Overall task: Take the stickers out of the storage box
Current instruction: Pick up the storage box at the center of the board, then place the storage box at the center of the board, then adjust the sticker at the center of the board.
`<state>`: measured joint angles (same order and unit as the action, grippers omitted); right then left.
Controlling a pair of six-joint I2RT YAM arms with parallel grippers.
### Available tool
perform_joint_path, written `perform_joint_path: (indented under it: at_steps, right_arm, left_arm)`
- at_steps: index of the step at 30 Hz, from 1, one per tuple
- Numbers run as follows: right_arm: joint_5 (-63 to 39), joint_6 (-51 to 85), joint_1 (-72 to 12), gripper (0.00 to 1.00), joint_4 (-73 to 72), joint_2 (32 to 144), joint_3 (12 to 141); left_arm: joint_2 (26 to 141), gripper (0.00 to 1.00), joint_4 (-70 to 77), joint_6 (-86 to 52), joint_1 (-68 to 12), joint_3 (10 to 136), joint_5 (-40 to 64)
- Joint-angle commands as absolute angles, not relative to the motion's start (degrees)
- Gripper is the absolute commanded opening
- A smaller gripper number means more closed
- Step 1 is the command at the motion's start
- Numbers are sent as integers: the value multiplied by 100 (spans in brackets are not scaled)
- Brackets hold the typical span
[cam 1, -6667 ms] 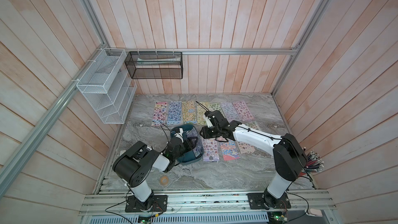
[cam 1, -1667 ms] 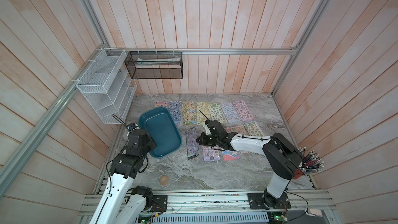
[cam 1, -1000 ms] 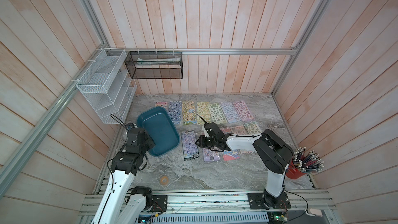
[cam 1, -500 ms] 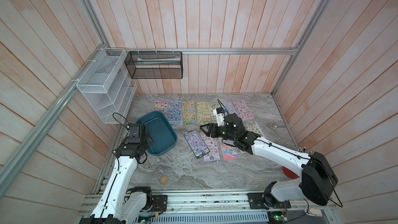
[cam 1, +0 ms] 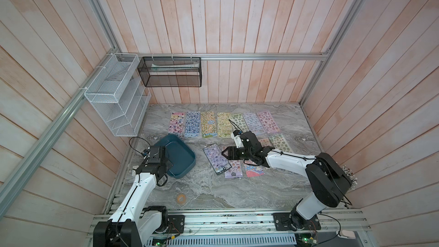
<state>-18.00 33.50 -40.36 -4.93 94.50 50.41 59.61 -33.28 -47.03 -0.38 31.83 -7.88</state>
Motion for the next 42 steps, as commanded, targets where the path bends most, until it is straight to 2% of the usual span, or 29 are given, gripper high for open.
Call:
perform_joint_path:
  at_steps: [1,16,42]
  right_arm:
    - [-2012,3182,-3981,66,-357,9708,5091]
    - [-2267,3309,-4121,61,-369,10127,5054]
    - [-2527,3546,-4516,57,-551,10211,5098]
  left_arm:
    - [6040,0,-2752,-4974,-16,3033,-766]
    - [6305,0,-2138,-5185,0,2529,-951]
    - [6441,0,-2101,-5194,9,2628,-943]
